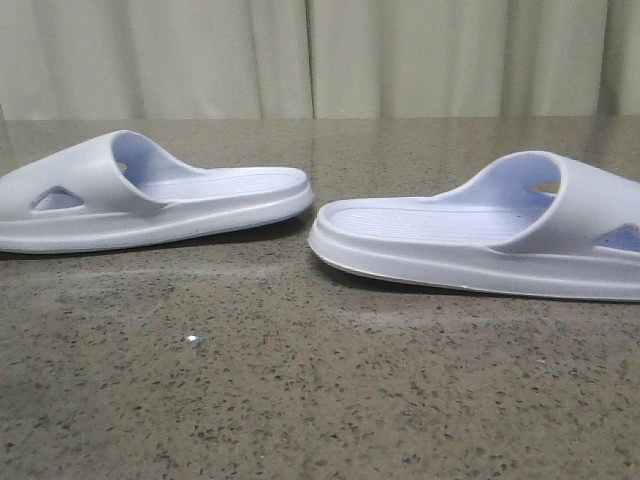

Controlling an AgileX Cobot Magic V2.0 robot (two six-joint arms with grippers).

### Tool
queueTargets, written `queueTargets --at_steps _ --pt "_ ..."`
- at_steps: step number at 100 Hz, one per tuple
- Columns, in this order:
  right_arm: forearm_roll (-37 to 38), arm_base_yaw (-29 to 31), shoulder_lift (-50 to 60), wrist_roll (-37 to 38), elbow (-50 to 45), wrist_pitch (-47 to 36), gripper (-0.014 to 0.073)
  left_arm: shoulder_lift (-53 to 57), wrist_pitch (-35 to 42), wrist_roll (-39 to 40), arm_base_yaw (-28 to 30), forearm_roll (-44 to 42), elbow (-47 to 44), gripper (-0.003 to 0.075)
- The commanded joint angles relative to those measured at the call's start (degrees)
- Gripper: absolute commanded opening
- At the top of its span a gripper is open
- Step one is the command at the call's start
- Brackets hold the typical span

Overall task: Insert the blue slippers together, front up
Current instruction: 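Lower the left gripper onto the slipper nearest it and close on its heel, then lift the gripped slipper up off the table with the left gripper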

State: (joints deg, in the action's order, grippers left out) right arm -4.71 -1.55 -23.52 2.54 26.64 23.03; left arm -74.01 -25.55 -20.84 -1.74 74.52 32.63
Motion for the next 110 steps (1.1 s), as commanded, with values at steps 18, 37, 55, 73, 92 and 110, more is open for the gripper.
queueTargets --at_steps 18,37,55,73,92,110 --pt "-0.21 -0.05 -0.94 -0.05 2.04 -3.69 0.0279 0.64 -6.79 -14.02 -0.18 13.22 0.53 0.0019" --pt "-0.34 -0.05 -0.94 3.13 2.04 -0.87 0.0279 2.84 -14.07 -20.11 -0.18 22.85 0.53 0.0018" --pt "-0.34 -0.05 -1.54 7.19 2.04 1.87 0.0279 6.49 -20.34 -22.35 -0.18 29.22 0.53 0.0016" --pt "-0.05 -0.05 -4.28 10.33 2.04 2.77 0.0279 10.88 -20.87 -22.73 -0.18 32.00 0.53 0.0016" --pt "-0.07 -0.05 -9.02 12.82 2.04 1.15 0.0279 15.51 -21.19 -22.36 -0.18 32.00 0.53 0.0016" --pt "-0.40 -0.05 -14.44 16.75 2.04 -2.46 0.0279 18.68 -21.19 -22.24 -0.18 32.09 0.53 0.0016"
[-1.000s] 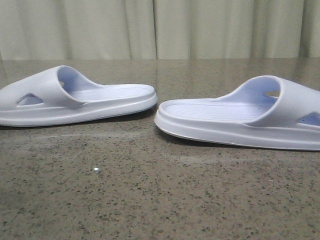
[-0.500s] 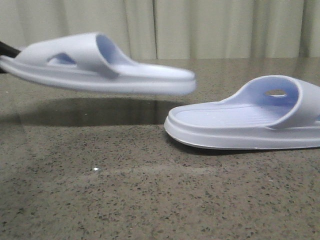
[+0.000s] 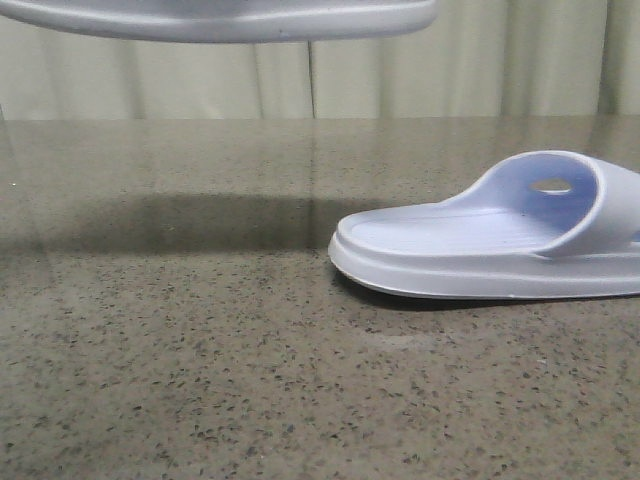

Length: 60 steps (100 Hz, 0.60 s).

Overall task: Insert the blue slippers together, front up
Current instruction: 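Lift the gripped slipper up off the table with the left gripper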

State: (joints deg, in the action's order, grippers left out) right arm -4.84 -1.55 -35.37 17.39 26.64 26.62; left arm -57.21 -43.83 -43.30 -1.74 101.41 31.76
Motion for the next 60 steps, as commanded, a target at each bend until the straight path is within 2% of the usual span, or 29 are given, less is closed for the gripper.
queueTargets --at_steps 1,26,60 --pt "-0.47 -0.05 -2.80 1.89 2.04 -6.22 0.0279 1.90 -2.90 0.22 -0.18 5.20 1.40 0.0016" --pt "-8.57 -0.05 -10.54 2.02 2.04 -10.86 0.0279 2.31 -4.21 0.22 -0.18 5.20 1.40 0.0016" --pt "-13.11 -0.05 -17.92 2.02 2.15 -14.10 0.0279 2.31 -4.36 0.35 -0.18 5.20 1.40 0.0016"
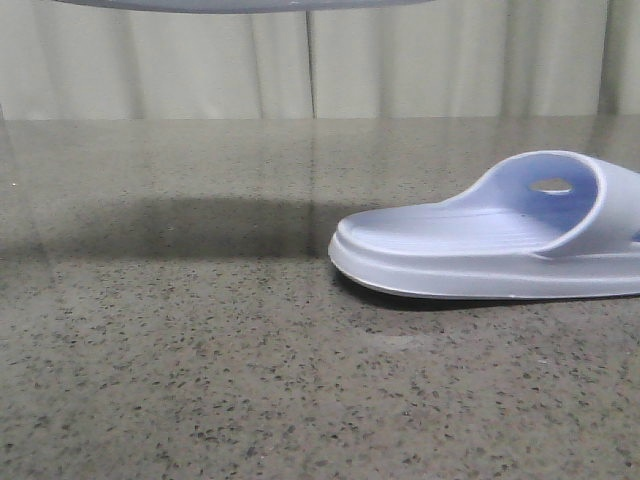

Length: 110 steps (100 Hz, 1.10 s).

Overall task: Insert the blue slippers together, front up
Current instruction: 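Lift the gripped slipper up off the table with the left gripper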

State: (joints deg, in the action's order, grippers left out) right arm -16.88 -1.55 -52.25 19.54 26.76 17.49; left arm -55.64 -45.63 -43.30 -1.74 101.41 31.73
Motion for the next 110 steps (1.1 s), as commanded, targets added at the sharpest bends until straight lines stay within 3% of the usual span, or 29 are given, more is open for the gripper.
queueTargets --at_steps 1,110 --pt "-1.08 -0.05 -1.18 -0.13 2.03 -4.96 0.0279 0.73 -2.57 0.35 -0.18 5.20 1.43 0.0016" --pt "-10.93 -0.05 -5.87 -0.13 2.03 -1.71 0.0251 0.73 -3.62 0.35 -0.18 5.20 1.43 0.0016"
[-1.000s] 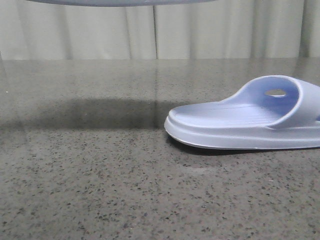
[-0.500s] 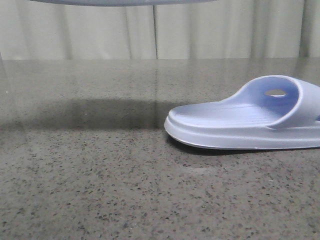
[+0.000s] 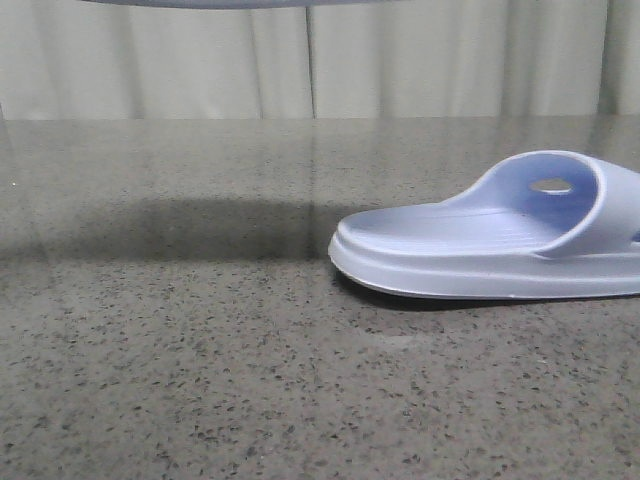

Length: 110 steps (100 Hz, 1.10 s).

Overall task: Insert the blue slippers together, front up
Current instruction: 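Lift the gripped slipper up off the table with the left gripper, then grasp the other slipper's heel with the right gripper and lift it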

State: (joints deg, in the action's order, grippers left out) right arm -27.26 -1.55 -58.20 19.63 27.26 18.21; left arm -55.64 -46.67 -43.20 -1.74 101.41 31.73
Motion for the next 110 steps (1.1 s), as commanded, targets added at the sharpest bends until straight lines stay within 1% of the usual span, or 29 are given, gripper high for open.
queueTargets --at_steps 1,7,9,12,19,25,39,51,65,80,85,98,110 --pt "-0.54 -0.05 0.09 -0.23 1.54 -2.42 0.0240 0.73 -2.57 0.25 -0.18 5.20 1.43 0.0016" --pt "-0.54 -0.05 0.09 -0.23 1.54 -2.55 0.0178 0.73 -2.57 0.25 -0.18 5.20 1.43 0.0016" --pt "-0.54 -0.05 0.09 -0.23 1.54 -2.55 0.0139 0.73 -2.57 0.25 -0.18 5.20 1.43 0.0016" --pt "-0.54 -0.05 0.09 -0.23 1.54 -2.57 0.0109 0.73 -2.57 0.25 -0.18 5.20 1.43 0.0016" --pt "-0.54 -0.05 0.09 -0.23 1.54 -2.80 -0.0015 0.73 -2.57 0.25 -0.18 5.20 1.43 0.0016" --pt "-0.54 -0.05 0.09 -0.23 1.54 -3.21 -0.0103 0.73 -2.57 0.25 -0.18 5.20 1.43 0.0016" --pt "-0.54 -0.05 0.09 -0.23 1.54 -6.05 -0.0107 0.73 -2.57 0.25 -0.18 5.20 1.43 0.0016" --pt "-0.79 -0.05 0.45 -0.23 1.54 -12.07 -0.0107 0.73 -2.57 0.25 -0.18 5.20 1.43 0.0016" --pt "-0.79 -0.05 2.12 -0.23 1.54 -24.23 -0.0107 0.73 -2.47 0.25 -0.18 5.20 1.43 0.0016" --pt "-0.79 -0.05 4.84 -0.23 1.54 -40.63 -0.0106 0.73 -2.24 0.25 -0.18 5.20 1.43 0.0016" --pt "-0.79 -0.05 5.64 -0.23 2.00 -43.45 -0.0106 0.73 -2.10 0.25 -0.18 5.20 1.43 0.0016" --pt "-0.79 -0.05 8.44 -0.23 4.61 -41.74 -0.0106 0.73 -1.19 0.25 -0.18 5.20 1.43 0.0016" --pt "-0.79 -0.05 12.46 -0.23 7.27 -37.27 -0.0106 0.73 0.20 0.25 -0.18 5.20 1.43 0.0016"
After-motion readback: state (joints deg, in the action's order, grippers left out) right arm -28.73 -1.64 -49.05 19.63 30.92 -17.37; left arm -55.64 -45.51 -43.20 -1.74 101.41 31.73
